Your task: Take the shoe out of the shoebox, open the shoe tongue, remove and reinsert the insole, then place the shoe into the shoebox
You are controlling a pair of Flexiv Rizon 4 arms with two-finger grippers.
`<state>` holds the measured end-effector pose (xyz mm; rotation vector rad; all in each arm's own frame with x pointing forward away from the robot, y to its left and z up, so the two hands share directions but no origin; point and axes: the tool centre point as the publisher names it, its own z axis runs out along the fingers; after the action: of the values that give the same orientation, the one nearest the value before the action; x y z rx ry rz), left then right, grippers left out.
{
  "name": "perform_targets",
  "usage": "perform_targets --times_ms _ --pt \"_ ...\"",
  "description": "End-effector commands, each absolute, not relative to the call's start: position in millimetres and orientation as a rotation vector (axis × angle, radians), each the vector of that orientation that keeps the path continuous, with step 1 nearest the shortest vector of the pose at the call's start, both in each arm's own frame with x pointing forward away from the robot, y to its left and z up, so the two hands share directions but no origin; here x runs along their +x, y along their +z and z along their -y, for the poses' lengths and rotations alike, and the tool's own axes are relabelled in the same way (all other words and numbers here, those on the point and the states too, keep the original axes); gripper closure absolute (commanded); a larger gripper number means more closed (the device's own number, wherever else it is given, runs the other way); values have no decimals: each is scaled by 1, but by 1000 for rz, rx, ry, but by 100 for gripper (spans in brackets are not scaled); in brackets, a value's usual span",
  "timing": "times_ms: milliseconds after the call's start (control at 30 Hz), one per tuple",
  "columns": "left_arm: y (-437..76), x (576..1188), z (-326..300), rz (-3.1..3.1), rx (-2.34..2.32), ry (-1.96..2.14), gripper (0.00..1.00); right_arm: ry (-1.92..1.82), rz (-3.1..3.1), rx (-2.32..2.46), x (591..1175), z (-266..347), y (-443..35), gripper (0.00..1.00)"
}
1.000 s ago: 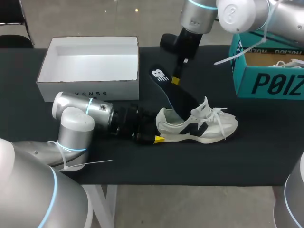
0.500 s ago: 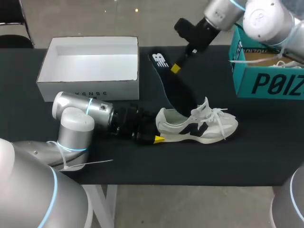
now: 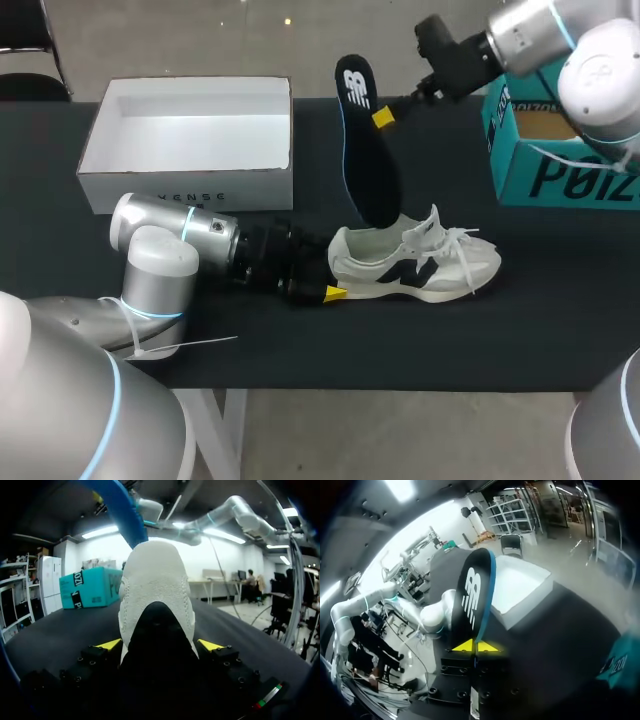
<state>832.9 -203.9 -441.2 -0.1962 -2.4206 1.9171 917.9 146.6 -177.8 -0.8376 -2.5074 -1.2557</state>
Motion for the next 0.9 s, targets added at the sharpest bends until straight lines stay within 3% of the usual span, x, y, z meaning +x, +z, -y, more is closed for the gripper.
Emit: perform_targets --times_ms 33,367,900 --pt "-451 831 207 2422 -195 1917 100 -1357 2487 -863 894 -131 -157 100" --pt "-451 831 207 2422 -195 1917 100 -1326 2481 -772 861 -133 -105 100" --pt "-451 831 207 2422 -195 1917 100 -1312 2446 -760 848 -139 -98 100"
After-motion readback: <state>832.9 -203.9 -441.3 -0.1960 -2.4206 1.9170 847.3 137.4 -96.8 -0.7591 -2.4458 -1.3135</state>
